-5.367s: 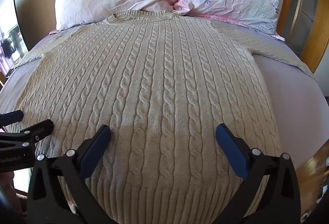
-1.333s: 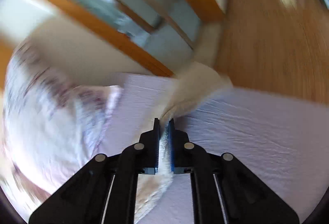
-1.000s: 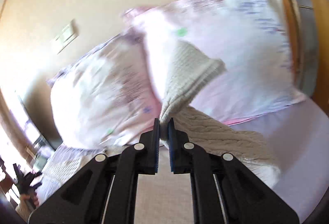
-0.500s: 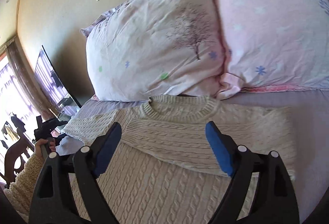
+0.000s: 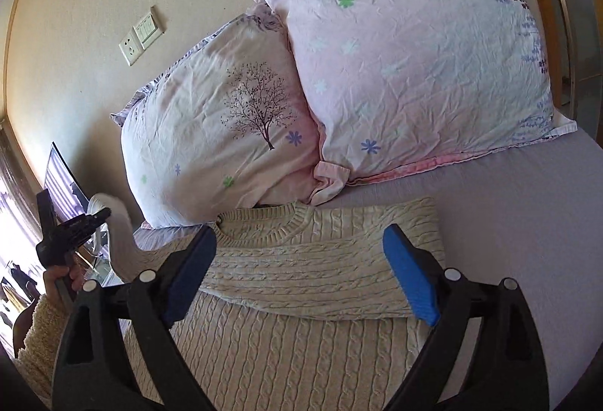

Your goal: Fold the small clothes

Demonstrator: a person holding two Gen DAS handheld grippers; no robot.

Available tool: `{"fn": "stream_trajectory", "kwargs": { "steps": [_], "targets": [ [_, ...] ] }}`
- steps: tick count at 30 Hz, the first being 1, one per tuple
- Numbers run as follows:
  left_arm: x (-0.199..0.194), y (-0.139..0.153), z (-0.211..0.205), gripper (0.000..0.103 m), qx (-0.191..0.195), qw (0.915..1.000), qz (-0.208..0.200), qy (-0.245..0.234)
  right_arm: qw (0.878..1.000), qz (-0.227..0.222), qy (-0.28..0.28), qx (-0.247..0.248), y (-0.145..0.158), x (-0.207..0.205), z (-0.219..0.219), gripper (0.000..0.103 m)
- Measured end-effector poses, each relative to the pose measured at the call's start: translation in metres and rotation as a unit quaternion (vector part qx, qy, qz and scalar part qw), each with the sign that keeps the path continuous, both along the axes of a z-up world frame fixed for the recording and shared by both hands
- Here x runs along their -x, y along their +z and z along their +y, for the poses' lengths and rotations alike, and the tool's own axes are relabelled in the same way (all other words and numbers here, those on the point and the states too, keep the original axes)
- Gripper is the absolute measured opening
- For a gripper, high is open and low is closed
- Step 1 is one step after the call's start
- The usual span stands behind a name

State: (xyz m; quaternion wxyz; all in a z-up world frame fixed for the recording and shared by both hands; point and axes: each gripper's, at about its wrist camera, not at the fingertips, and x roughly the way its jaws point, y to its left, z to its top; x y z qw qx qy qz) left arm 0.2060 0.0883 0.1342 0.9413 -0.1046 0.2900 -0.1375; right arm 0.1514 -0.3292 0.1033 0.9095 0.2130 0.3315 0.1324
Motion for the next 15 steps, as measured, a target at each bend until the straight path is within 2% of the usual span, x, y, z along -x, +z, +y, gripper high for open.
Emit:
{"fn": "stream_trajectory", "kwargs": {
  "steps": [1,2,3,5,6,7,9,10,12,14,15],
  "targets": [
    [0.004,-0.009,-0.043,0.010,-0.019,0.9982,0.010,-0.056,1.000,0.010,0.004,-0.013,-0.006,-0.004,0.000,0.091],
    [0.008,-0.025,-0.085,0.012,-0.038,0.9928,0.031,-0.109,0.999,0.026,0.008,-0.025,-0.014,-0.010,0.000,0.091],
    [0.012,-0.043,-0.120,0.012,-0.056,0.9842,0.063,-0.156,0.998,0.042,0.011,-0.036,-0.022,-0.015,0.001,0.091],
    [0.025,-0.077,-0.163,0.012,-0.081,0.9625,0.120,-0.229,0.995,0.074,0.017,-0.058,-0.036,-0.025,-0.001,0.090],
    [0.033,-0.086,-0.171,0.012,-0.087,0.9558,0.132,-0.248,0.993,0.090,0.020,-0.069,-0.043,-0.029,-0.003,0.083],
    [0.041,-0.090,-0.169,0.012,-0.088,0.9540,0.133,-0.254,0.991,0.107,0.022,-0.080,-0.050,-0.033,-0.004,0.072],
    [0.053,-0.086,-0.145,0.012,-0.066,0.9592,0.129,-0.243,0.986,0.137,0.019,-0.093,-0.062,-0.042,-0.005,0.060],
    [0.058,-0.083,-0.126,0.013,-0.048,0.9645,0.127,-0.227,0.984,0.149,0.016,-0.097,-0.067,-0.047,-0.005,0.058],
    [0.067,-0.075,-0.082,0.022,-0.028,0.9775,0.118,-0.172,0.980,0.172,0.010,-0.102,-0.074,-0.061,0.001,0.055],
    [0.079,-0.068,-0.045,0.054,-0.040,0.9890,0.101,-0.100,0.978,0.181,0.007,-0.100,-0.075,-0.078,0.014,0.052],
    [0.086,-0.066,-0.030,0.059,-0.050,0.9918,0.096,-0.069,0.979,0.181,0.006,-0.095,-0.073,-0.087,0.023,0.052]
  ]
}}
